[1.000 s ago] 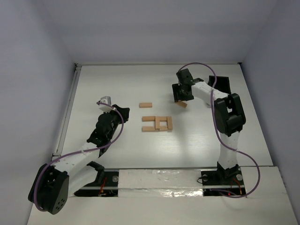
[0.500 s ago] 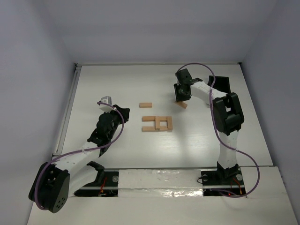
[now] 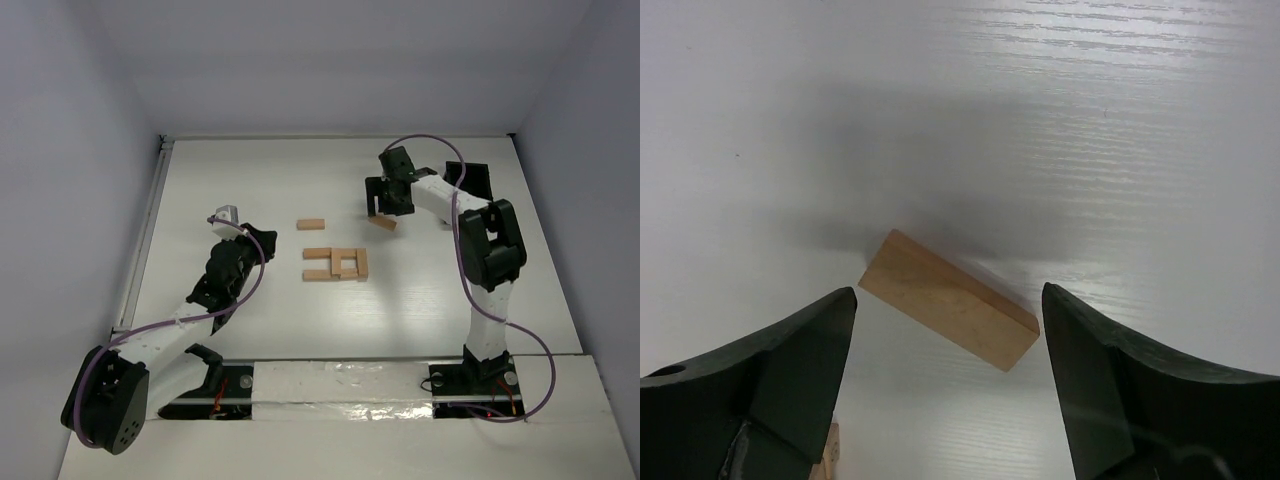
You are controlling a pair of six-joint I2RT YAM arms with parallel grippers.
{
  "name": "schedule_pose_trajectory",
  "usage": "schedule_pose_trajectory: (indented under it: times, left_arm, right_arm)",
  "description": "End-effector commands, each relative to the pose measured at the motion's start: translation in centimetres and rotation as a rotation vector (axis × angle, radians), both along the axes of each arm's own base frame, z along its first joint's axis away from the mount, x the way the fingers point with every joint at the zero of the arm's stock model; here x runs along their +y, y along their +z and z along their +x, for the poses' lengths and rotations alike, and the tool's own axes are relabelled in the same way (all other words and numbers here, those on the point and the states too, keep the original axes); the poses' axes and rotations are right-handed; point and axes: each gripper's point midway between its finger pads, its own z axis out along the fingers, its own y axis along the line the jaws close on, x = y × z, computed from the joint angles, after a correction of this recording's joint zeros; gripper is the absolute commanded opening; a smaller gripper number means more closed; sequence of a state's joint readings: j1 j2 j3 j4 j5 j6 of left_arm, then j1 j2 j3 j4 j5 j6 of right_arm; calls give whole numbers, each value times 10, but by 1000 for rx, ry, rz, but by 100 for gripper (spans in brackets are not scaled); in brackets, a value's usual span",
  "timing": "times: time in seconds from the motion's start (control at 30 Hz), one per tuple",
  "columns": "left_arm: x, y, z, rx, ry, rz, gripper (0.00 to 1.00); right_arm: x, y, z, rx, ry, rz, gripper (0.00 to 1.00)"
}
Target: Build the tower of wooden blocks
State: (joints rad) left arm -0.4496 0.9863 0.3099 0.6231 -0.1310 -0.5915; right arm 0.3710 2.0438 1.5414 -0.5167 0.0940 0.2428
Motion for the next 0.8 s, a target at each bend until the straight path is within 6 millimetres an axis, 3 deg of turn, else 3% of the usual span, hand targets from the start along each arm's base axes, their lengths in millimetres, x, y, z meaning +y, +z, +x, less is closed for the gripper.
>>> schedule_pose_trajectory:
  times: [0.0,0.13,0.47,0.77]
  left_arm:
    - [-4,37,8,-97,-8,-39,12]
    - [-5,37,8,-96,-12,-41,12]
    - [-5,37,8,-95,-12,-39,12]
    - [-5,36,8,-94,-14,-38,12]
  right_arm:
    - [-2,15,4,-34,20,1,81]
    - [-5,-2,0,8,30,-26,80]
    - [11,0,-10,45,136,37,80]
    - [1,-19,-4,76,96,-30,80]
